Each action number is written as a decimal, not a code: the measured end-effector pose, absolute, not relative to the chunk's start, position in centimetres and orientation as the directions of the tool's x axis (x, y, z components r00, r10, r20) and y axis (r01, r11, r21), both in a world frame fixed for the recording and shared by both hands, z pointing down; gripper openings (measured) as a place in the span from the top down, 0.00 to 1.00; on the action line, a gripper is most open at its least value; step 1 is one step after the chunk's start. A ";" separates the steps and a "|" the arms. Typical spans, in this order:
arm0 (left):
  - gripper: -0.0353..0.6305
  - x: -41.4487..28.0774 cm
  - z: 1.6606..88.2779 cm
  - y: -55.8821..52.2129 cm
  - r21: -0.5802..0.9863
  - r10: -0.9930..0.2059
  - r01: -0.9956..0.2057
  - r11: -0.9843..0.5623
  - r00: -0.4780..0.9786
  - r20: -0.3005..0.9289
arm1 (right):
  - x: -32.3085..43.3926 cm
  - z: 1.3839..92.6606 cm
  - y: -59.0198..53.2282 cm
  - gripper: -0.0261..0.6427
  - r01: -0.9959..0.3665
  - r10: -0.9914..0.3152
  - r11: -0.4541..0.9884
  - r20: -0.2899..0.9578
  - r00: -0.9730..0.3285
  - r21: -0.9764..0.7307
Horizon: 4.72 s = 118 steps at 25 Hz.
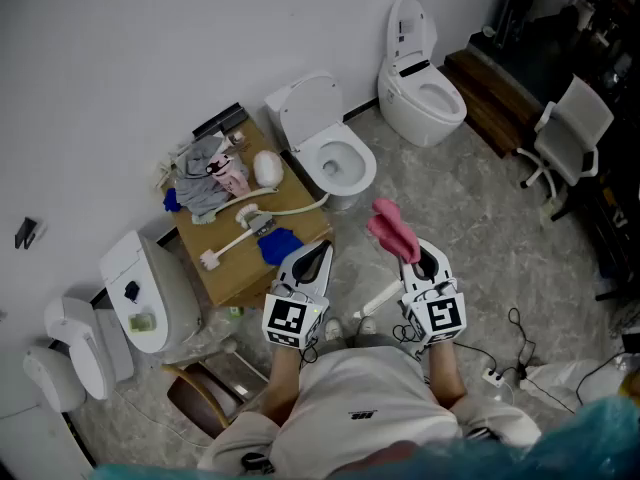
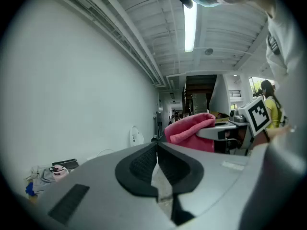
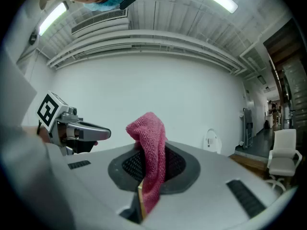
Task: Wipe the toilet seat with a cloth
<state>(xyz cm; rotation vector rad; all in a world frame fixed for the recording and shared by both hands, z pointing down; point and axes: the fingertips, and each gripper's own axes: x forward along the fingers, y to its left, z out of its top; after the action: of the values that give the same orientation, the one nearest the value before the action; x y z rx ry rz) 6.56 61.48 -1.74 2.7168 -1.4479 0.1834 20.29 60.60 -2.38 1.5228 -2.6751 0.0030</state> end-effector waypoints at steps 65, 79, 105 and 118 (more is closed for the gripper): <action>0.92 5.2 3.9 27.6 0.054 -0.787 -0.804 -0.592 0.591 0.176 | 17.9 2.7 27.7 0.93 -0.887 -0.882 0.459 0.141 -0.449 0.046; 0.93 7.6 7.0 16.6 0.077 -0.845 -0.877 -0.474 0.478 0.239 | 19.9 5.9 15.1 0.93 -0.820 -0.804 0.572 0.195 -0.562 -0.003; 0.92 9.2 22.5 3.1 0.167 -0.874 -0.967 -0.192 0.246 0.420 | 19.6 22.8 -0.9 0.93 -0.614 -0.522 0.780 0.415 -0.745 -0.121; 0.93 8.9 33.6 2.9 0.233 -0.808 -0.954 -0.190 0.287 0.515 | 19.7 35.2 -0.9 0.93 -0.626 -0.480 0.772 0.546 -0.687 -0.109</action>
<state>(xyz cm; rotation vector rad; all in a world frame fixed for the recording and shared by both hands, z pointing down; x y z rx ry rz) 8.88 2.92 33.61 2.0542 -1.5724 0.3786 19.71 -0.90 35.16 0.8291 -2.4666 0.3946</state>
